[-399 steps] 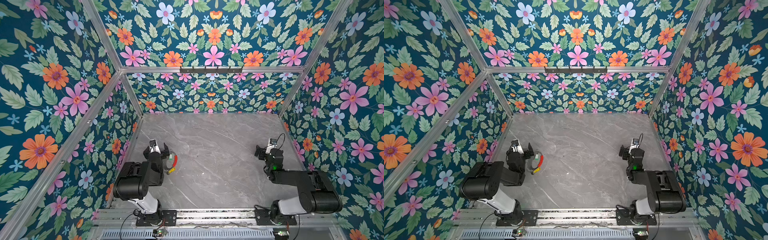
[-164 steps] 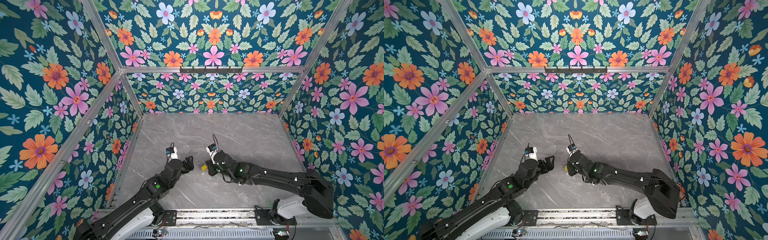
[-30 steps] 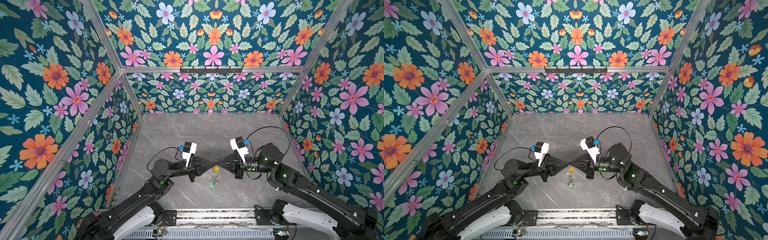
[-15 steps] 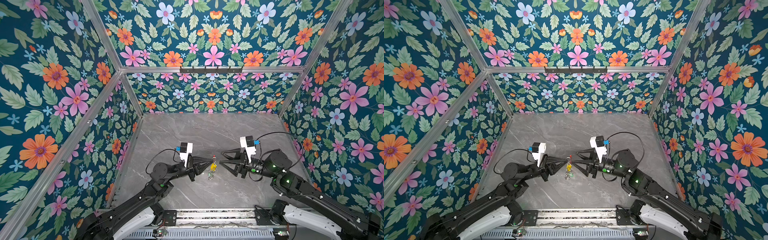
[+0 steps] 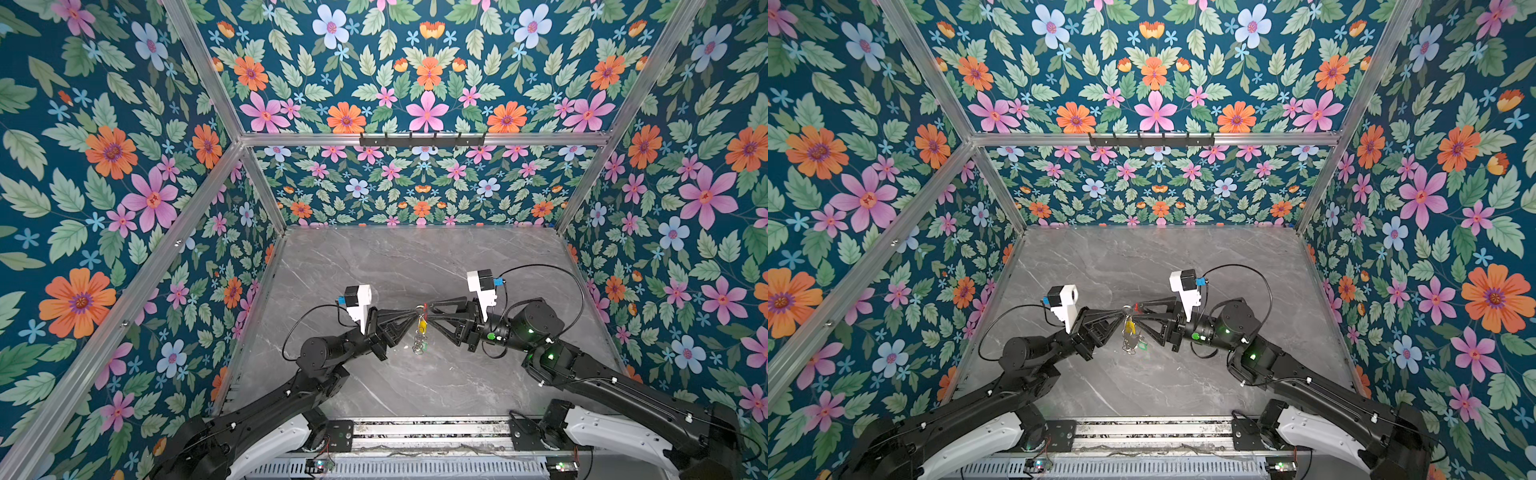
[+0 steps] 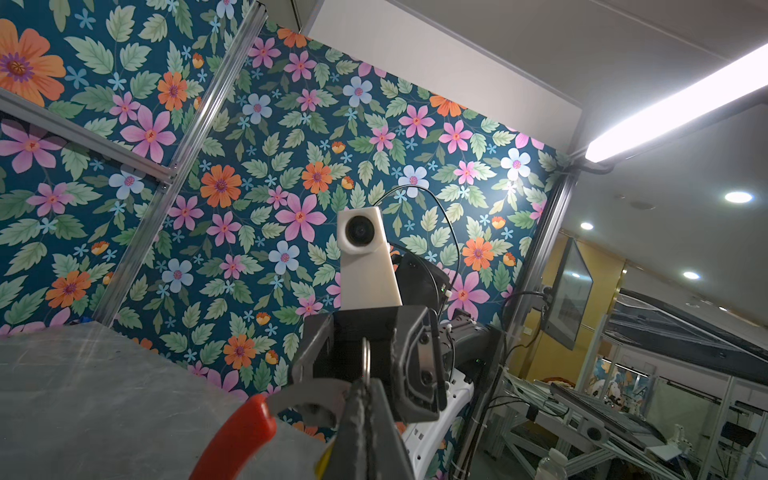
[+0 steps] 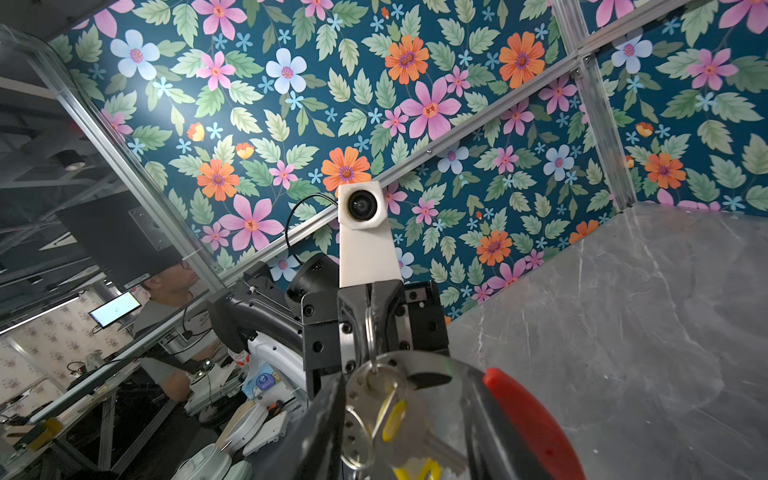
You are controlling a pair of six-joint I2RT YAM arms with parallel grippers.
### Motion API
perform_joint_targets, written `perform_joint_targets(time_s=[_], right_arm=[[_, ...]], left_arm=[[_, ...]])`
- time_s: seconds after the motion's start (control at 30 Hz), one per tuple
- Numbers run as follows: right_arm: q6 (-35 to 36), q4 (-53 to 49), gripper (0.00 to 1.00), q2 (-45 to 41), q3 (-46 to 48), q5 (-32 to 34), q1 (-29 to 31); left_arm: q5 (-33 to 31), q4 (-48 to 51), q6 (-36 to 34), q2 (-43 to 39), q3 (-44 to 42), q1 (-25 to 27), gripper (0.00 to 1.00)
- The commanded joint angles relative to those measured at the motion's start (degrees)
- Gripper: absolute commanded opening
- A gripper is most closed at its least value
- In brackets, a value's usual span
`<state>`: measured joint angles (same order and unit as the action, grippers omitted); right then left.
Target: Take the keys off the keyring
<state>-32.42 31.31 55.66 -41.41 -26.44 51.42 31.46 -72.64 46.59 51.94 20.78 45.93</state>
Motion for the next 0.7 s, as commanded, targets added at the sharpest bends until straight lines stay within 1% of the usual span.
perform_joint_targets(time_s=[0.0,0.27,0.4,0.67], right_arm=[[-0.1,5.3,0.32,1.3,-1.2,-1.6,0.8],[0.5,5.2,0.19,2.4,-2.2,-1.4,1.5],[0.6,4.9,0.18,2.2,-2.2,-0.7,1.7],[0.8,3.5,0.11,2.2,-2.7,-1.0,1.7]], left_arm=[[-0.8,-4.9,1.0,0.3,-0.3,0.1,0.0],[-1.1,-4.7,0.8,-0.2,-0.9,0.4,0.0],[-1.1,-4.7,0.6,-0.5,-1.0,0.4,0.0],[-1.4,-3.9,0.5,-0.9,-1.4,0.3,0.0]])
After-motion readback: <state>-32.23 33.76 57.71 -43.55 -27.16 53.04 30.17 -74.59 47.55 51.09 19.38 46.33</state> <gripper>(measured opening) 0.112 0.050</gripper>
